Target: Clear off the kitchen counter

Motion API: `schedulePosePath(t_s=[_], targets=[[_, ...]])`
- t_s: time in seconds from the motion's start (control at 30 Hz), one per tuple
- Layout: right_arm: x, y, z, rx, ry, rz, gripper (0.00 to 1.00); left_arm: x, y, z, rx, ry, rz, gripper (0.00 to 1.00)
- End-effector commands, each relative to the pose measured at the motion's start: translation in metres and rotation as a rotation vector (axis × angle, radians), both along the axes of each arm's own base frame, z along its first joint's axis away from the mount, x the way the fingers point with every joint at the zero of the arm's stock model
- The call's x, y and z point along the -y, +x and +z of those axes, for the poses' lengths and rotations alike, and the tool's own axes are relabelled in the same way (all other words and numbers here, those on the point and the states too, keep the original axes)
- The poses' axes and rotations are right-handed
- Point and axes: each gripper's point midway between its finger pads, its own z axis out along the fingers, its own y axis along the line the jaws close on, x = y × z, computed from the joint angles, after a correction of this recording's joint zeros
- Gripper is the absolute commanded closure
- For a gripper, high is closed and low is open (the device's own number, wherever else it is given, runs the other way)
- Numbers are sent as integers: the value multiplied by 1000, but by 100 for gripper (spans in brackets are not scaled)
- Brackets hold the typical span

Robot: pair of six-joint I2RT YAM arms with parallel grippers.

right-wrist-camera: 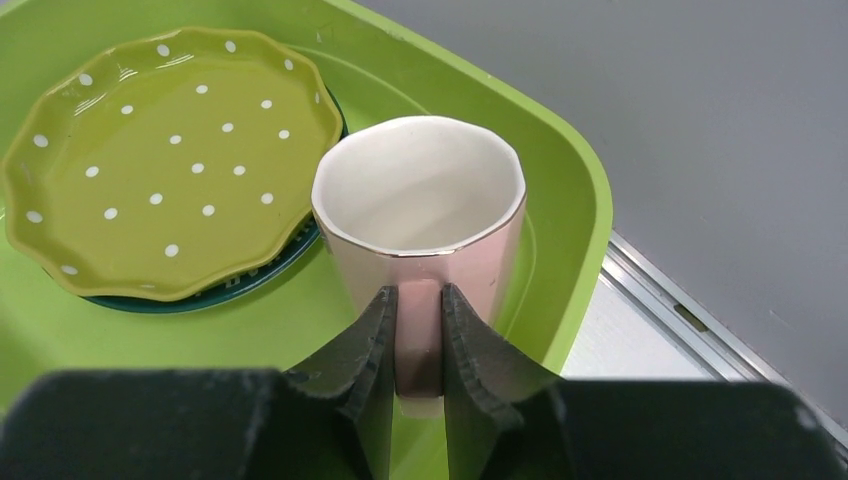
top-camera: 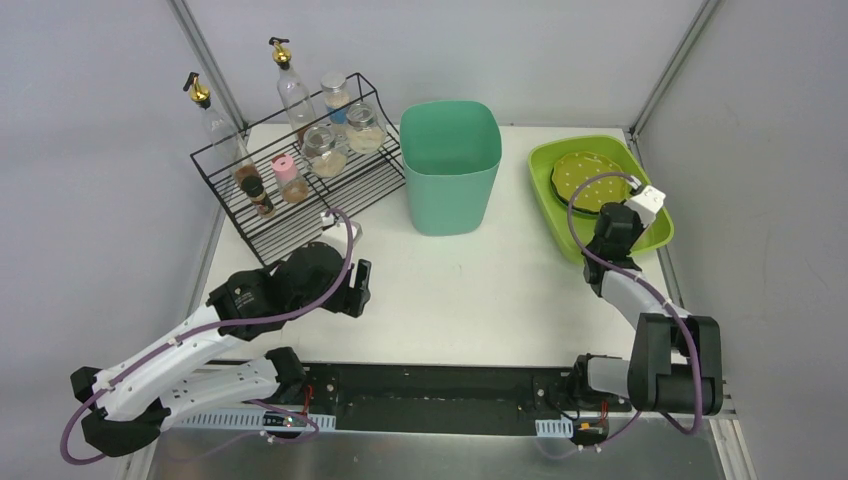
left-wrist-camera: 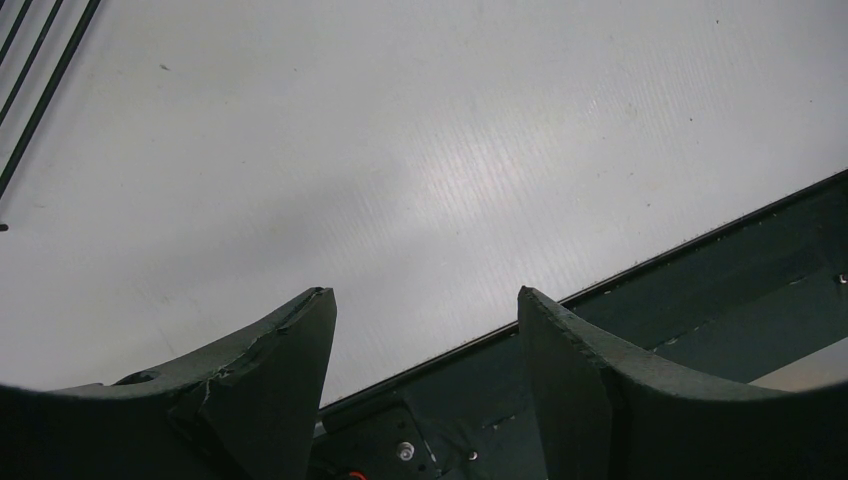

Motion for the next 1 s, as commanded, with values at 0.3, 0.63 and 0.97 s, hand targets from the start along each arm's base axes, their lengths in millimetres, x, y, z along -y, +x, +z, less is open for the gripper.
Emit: schedulePosePath(t_s=[0.3, 0.63, 0.97], targets=[[-23, -21, -27, -92, 189, -30, 68, 2, -7, 0, -16, -28, -16, 31], [-43, -24, -7, -81, 230, 19, 50, 3, -6, -2, -22, -18, -14, 31], [-59, -40, 23, -113, 289, 84, 37, 1, -4, -2, -15, -10, -6, 26]])
